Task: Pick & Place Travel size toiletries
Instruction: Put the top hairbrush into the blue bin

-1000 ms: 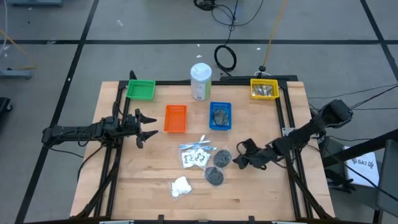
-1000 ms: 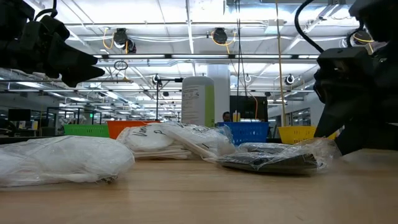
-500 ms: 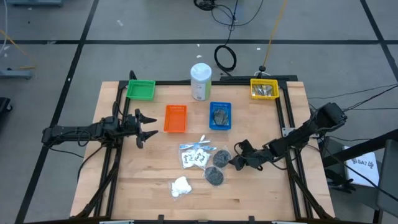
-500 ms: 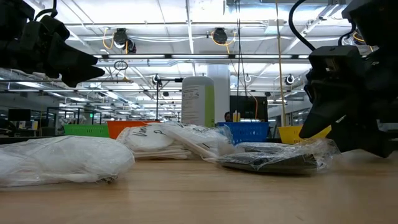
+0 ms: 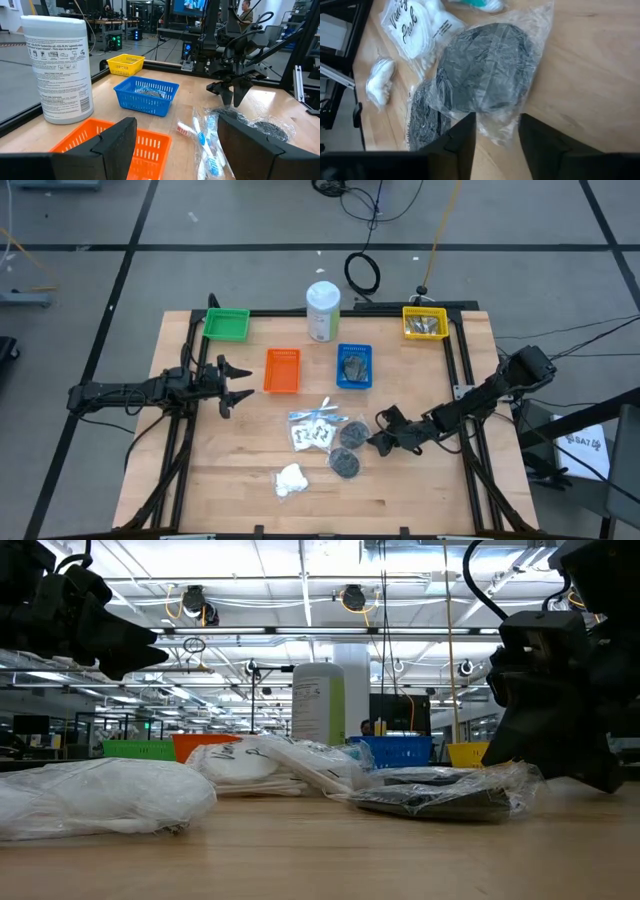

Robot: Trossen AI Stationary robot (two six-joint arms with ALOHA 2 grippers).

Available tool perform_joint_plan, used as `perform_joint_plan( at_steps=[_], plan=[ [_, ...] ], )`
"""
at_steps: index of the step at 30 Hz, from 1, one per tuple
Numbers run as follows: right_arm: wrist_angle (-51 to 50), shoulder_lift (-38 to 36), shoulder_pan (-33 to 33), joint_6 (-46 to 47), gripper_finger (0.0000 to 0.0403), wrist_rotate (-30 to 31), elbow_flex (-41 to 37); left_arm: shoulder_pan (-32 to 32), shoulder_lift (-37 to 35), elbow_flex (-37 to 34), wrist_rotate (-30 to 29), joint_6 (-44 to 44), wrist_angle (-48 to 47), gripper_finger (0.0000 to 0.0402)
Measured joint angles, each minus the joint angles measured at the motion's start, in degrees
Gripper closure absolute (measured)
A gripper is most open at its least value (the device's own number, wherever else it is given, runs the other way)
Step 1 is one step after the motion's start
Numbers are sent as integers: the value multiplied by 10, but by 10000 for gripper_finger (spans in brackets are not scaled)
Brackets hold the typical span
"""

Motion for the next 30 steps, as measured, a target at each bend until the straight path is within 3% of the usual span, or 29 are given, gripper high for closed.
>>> perform_joint_plan(
  at_steps=[13,30],
  plan=[
    [2,1,-2,-48,393,21,-2,0,0,0,0,0,0,128],
    [275,0,-6,-291,402,15,-2,0,0,0,0,0,0,128]
  ],
)
